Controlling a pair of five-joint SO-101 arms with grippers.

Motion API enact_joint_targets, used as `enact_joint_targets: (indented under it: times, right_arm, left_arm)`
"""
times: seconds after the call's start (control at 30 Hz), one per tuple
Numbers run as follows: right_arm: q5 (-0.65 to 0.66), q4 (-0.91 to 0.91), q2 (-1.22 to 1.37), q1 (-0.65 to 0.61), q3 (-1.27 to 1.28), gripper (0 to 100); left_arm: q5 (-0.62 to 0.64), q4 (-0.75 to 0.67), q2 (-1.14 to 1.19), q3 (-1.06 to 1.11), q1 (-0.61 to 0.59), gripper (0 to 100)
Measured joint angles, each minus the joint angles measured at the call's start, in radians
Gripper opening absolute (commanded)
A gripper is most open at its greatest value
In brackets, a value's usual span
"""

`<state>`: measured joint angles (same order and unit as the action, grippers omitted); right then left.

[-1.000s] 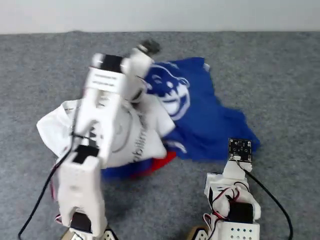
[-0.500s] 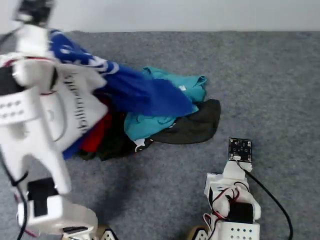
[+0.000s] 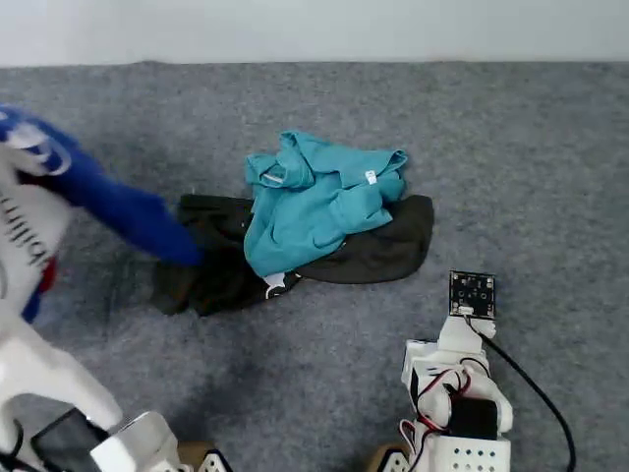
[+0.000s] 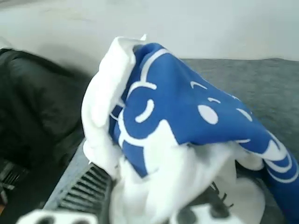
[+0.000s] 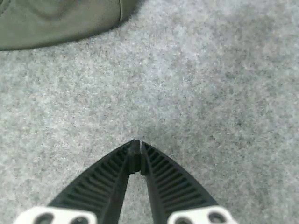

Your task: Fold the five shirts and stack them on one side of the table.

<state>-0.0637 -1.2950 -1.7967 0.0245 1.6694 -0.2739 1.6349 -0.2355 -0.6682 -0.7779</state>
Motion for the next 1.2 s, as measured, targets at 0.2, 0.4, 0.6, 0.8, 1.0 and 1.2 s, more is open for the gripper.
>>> enact_joint_targets:
  times: [0.2,0.4,0.6,0.8,1.0,1.2]
  right_arm:
    - [0.000,0.000,0.000,0.000,0.000,0.9]
    - [0.000,0.000,0.000,0.000,0.000,0.9]
    - [0.000,0.000,0.000,0.000,0.000,0.9]
    - [0.000,0.000,0.000,0.000,0.000,0.9]
    - [0.000,0.000,0.000,0.000,0.000,0.9]
    - [0.000,0.000,0.000,0.000,0.000,0.9]
  left_arm:
    - [-0.068,-0.109,0.000,0.153,-0.118,0]
    - [-0.150,-0.213,0.000,0.377,-0.161,1]
    - [-0.224,-0.250,0.002,0.502,-0.161,6]
    - [-0.273,-0.252,0.002,0.525,-0.161,23]
    - [-0.275,-0.264,-0.009,0.505,-0.160,24]
    - [-0.272,-0.267,-0.015,0.399,-0.160,24]
